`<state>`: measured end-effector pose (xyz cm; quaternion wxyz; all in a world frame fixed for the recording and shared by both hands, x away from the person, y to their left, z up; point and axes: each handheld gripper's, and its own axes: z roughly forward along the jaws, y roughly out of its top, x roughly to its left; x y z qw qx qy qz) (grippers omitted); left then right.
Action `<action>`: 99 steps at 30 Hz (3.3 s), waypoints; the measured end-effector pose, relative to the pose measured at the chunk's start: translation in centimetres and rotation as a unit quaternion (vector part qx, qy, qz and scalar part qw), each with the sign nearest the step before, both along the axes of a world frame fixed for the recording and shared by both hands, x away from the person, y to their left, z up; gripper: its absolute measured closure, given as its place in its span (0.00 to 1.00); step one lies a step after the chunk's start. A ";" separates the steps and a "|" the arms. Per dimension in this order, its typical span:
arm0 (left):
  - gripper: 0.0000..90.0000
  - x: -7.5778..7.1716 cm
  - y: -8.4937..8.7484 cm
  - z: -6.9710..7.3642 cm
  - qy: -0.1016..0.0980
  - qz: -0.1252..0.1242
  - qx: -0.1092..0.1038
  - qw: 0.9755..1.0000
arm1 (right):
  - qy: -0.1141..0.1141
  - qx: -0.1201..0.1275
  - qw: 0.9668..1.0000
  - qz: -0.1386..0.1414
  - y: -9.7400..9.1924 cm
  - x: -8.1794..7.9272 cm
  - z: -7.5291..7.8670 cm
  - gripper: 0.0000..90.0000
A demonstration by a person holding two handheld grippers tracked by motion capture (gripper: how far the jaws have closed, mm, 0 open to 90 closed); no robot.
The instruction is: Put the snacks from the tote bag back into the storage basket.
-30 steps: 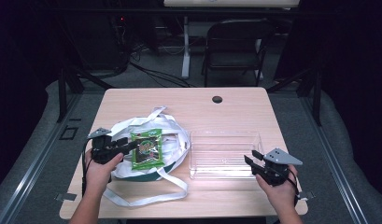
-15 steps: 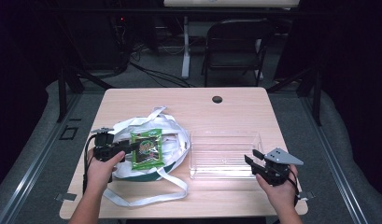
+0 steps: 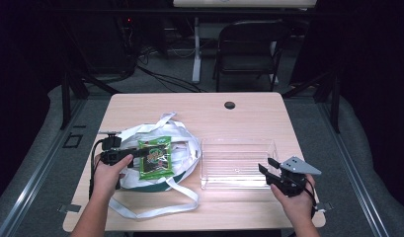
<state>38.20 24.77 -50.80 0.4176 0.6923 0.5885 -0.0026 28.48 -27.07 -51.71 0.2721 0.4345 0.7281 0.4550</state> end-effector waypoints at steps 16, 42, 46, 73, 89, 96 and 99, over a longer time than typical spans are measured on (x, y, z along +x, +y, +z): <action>0.30 1.5 -0.8 -0.9 0.058 -0.006 -0.001 0.998 | -0.002 -0.002 1.000 0.004 0.0 0.0 0.0 0.61; 0.30 3.1 -2.1 -2.6 0.104 -0.037 0.002 0.994 | -0.005 -0.001 1.000 0.008 0.1 0.0 -0.1 0.60; 0.33 3.1 -2.3 -2.5 0.105 -0.036 -0.003 0.994 | -0.005 -0.003 1.000 0.009 0.1 0.0 -0.1 0.60; 0.52 2.4 -2.8 -1.8 0.087 -0.072 -0.001 0.994 | -0.004 -0.002 1.000 0.010 0.3 0.0 -0.1 0.60; 0.67 2.3 -3.2 -1.5 0.075 -0.085 0.010 0.994 | -0.002 -0.004 1.000 0.011 0.3 0.0 -0.2 0.60; 0.72 2.1 -3.2 -1.2 0.069 -0.094 0.003 0.993 | -0.002 -0.004 1.000 0.013 0.3 0.1 -0.2 0.60; 0.75 2.0 -3.2 -1.0 0.068 -0.099 -0.007 0.993 | -0.004 -0.003 1.000 0.014 0.4 0.1 -0.2 0.60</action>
